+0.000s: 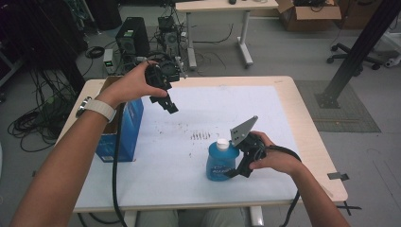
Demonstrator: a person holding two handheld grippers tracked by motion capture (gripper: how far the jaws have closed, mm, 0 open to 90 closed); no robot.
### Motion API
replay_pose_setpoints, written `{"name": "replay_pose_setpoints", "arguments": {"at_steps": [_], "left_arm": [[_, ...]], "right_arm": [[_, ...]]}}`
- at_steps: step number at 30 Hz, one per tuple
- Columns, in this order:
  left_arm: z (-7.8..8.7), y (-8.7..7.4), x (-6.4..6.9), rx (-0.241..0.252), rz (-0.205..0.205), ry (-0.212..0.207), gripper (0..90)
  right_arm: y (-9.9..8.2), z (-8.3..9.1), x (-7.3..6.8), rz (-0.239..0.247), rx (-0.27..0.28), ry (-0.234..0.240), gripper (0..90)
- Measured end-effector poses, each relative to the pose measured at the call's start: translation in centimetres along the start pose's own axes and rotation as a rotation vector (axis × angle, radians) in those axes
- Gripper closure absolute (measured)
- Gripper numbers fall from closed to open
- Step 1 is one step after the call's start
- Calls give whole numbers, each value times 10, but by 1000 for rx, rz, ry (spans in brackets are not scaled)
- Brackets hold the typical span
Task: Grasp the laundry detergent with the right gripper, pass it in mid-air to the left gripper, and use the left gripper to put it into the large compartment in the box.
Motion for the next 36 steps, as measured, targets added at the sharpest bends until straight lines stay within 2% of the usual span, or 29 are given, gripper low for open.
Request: {"name": "replay_pose_setpoints", "arguments": {"at_steps": [14, 22, 29, 36], "left_arm": [[0, -1, -1, 0, 5, 3, 86], [0, -1, 0, 0, 2, 1, 87], [0, -1, -1, 1, 4, 4, 88], [0, -1, 0, 0, 1, 2, 90]], "right_arm": [[-3, -2, 1, -4, 57, 5, 67], [-4, -4, 2, -1, 62, 12, 129], [-7, -1, 2, -6, 96, 9, 184], [-8, -2, 2, -7, 106, 6, 205]]}}
Point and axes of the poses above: each handheld gripper's, and its own axes: z roughly backward along the jaws, y roughly out of its top, x roughly to its right, the point moved 1 cm from there along -z, roughly forward along the jaws, and after that the axes turned 1 degree about x, right-handed, at the moved point
